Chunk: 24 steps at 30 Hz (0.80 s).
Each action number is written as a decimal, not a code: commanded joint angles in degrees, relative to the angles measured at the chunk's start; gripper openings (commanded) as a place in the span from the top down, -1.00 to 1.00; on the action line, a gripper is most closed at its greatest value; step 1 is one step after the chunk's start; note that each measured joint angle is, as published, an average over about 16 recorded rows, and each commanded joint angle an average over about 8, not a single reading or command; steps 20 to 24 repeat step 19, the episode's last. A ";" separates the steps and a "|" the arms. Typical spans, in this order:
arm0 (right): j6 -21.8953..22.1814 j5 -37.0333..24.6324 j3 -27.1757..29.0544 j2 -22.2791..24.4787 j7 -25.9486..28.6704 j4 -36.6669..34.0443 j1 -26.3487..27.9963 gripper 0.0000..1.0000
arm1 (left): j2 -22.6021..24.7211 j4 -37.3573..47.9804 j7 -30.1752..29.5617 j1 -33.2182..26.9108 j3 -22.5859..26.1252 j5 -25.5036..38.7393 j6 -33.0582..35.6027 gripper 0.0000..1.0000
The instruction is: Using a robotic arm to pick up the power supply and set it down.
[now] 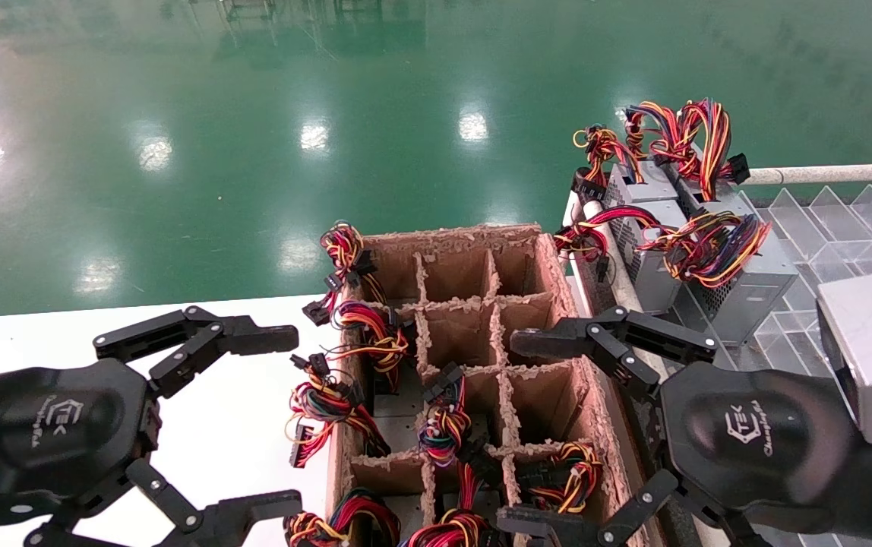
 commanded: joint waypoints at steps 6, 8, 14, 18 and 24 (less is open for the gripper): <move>0.11 -0.15 0.00 0.03 0.02 0.03 0.02 -1.00 | 0.00 0.00 0.00 0.00 0.00 0.00 0.00 -1.00; 0.12 -0.18 0.00 0.03 0.03 0.03 0.03 -1.00 | 0.00 0.00 0.00 0.00 0.00 0.00 0.00 -1.00; 0.16 -0.22 0.00 0.06 0.05 0.04 0.05 -1.00 | 0.00 0.00 0.00 0.00 0.00 0.00 0.00 -1.00; 0.17 -0.23 0.00 0.06 0.05 0.04 0.06 -1.00 | 0.00 0.00 0.00 0.00 0.00 0.00 0.00 -1.00; 0.17 -0.23 0.00 0.06 0.05 0.04 0.06 -1.00 | 0.00 0.00 0.00 0.00 0.00 0.00 0.00 -1.00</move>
